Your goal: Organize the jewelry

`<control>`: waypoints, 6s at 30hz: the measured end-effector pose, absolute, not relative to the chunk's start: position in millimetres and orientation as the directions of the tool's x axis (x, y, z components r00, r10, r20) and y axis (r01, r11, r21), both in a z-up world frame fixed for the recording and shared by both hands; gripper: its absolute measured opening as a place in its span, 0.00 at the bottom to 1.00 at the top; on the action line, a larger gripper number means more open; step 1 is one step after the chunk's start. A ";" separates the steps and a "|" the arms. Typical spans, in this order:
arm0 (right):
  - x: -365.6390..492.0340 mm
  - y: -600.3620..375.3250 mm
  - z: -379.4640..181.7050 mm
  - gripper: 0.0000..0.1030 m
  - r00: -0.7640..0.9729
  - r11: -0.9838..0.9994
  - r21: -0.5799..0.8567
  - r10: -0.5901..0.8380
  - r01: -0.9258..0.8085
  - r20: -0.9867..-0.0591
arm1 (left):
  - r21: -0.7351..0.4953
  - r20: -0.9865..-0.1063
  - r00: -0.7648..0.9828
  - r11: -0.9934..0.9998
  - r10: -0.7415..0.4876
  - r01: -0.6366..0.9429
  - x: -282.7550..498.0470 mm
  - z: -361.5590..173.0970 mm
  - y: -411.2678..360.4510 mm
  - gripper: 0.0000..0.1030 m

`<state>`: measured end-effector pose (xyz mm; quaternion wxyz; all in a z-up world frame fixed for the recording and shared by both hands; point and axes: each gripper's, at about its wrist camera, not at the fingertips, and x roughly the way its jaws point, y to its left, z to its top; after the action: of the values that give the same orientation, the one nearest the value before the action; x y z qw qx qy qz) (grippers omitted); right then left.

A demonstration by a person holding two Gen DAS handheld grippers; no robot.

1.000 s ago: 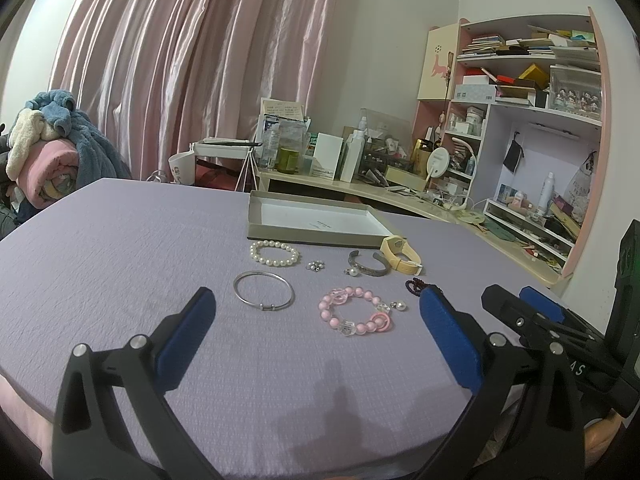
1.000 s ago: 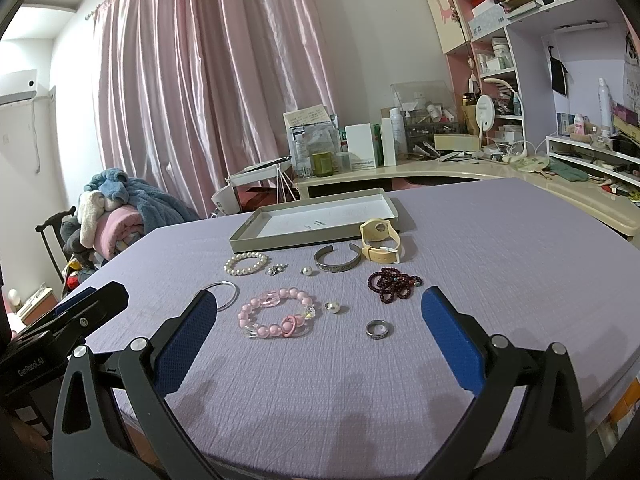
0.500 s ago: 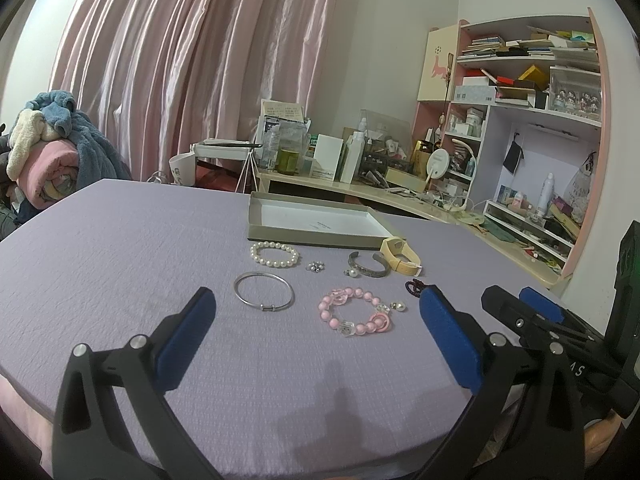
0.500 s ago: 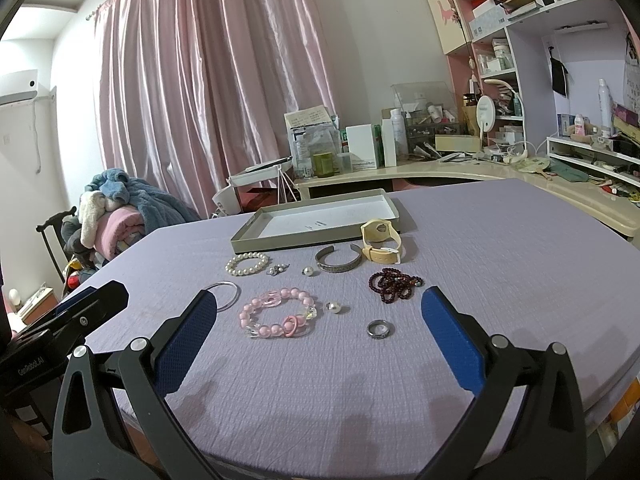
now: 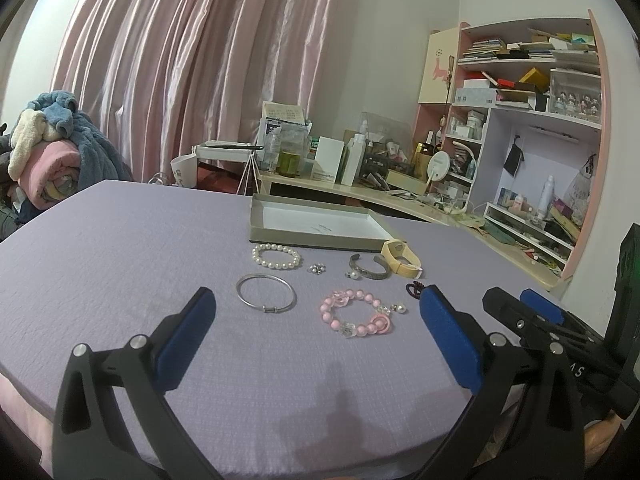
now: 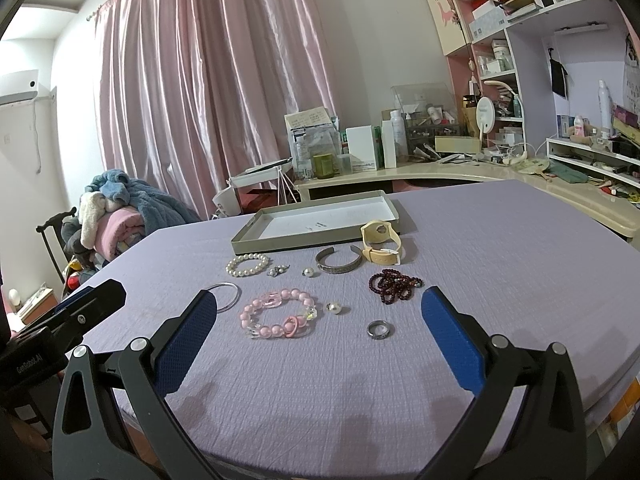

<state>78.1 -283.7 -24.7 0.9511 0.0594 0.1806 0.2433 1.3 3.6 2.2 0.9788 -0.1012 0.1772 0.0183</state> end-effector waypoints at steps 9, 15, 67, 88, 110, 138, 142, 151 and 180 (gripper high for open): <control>78.8 -283.8 -26.1 0.99 0.816 0.875 0.201 0.484 -0.441 -0.315 | -0.192 -0.351 0.937 0.979 -0.001 -0.071 -0.6 5.9 8.8 0.98; 79.1 -284.3 -28.4 0.99 0.815 0.876 0.203 0.482 -0.438 -0.320 | -0.192 -0.354 0.935 0.979 0.000 -0.072 -1.4 7.5 9.5 0.98; 171.2 -258.1 -80.0 0.22 0.674 0.938 0.089 0.304 -0.334 -0.673 | -0.186 -0.620 0.784 0.977 -0.033 -0.106 82.8 -52.1 13.5 0.98; 171.7 -278.4 -75.0 0.22 0.689 0.930 0.137 0.346 -0.341 -0.637 | -0.177 -0.743 0.667 0.977 -0.052 -0.120 155.3 -66.3 -15.4 0.33; 166.0 -277.7 -39.2 0.22 0.739 0.910 0.130 0.397 -0.393 -0.544 | -0.205 -0.678 0.722 0.979 -0.138 -0.006 148.2 -21.9 -20.4 0.13; 242.4 -250.3 43.6 0.22 0.787 0.887 0.057 0.435 -0.458 -0.437 | -0.184 -0.575 0.800 0.980 -0.171 0.077 209.8 80.5 9.9 0.13; 287.7 -233.9 52.0 0.22 0.758 0.877 0.068 0.447 -0.475 -0.474 | -0.175 -0.575 0.803 0.982 -0.158 0.068 244.0 91.1 25.1 0.13; 406.8 -181.1 17.6 0.22 0.607 0.857 0.143 0.459 -0.495 -0.649 | -0.182 -0.588 0.797 0.983 -0.134 0.031 322.8 88.2 62.1 0.13; 454.8 -203.1 -5.8 0.53 0.584 0.884 0.151 0.412 -0.443 -0.699 | -0.173 -0.666 0.743 0.983 -0.072 -0.059 401.5 33.7 87.5 0.32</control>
<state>454.8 -203.1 -5.8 0.8898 -0.0196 0.3875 0.2402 401.5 87.5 33.7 0.9289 -0.0918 0.3586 -0.0035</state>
